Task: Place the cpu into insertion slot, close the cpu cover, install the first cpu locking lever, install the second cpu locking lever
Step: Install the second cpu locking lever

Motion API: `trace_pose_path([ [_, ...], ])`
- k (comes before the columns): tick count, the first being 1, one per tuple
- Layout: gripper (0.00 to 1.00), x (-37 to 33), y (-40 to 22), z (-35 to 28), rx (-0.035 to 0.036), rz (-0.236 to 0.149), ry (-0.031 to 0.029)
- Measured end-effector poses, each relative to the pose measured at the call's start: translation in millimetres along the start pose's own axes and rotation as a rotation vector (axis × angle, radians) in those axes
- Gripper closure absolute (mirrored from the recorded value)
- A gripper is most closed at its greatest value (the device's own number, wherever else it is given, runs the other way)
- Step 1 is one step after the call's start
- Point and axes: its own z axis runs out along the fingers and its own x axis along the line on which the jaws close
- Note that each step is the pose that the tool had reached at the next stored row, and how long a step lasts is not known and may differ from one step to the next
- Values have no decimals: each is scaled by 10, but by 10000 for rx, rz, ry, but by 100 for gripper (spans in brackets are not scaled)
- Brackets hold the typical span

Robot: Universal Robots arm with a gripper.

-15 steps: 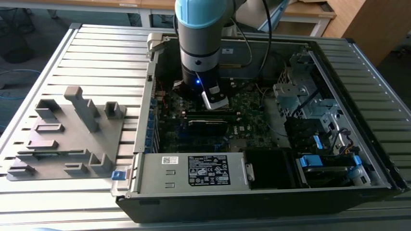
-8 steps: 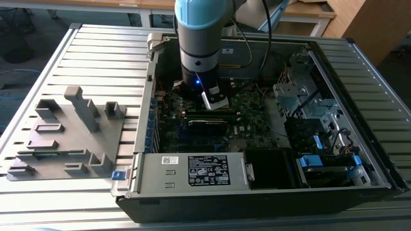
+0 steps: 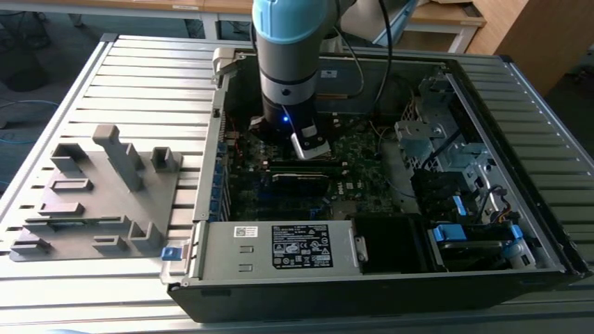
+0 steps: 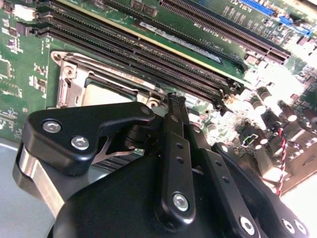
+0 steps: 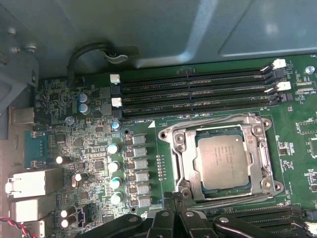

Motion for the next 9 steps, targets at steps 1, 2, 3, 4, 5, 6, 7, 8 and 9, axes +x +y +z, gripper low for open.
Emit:
trace_pose_path([
  [1, 89, 1, -2, 1, 0, 0, 0],
  [2, 89, 2, -5, 2, 0, 1, 1],
  [3, 89, 4, -8, 4, -1, 1, 1],
  [4, 89, 6, -12, 6, -3, 0, 0],
  [5, 89, 8, -14, 9, -4, 0, -1],
  [6, 89, 9, -16, 11, -4, 0, -1],
  [7, 89, 11, -18, 12, -3, 0, -1],
  [8, 89, 13, -19, 12, -1, 1, 0],
  [9, 89, 14, -20, 13, 0, 0, 1],
])
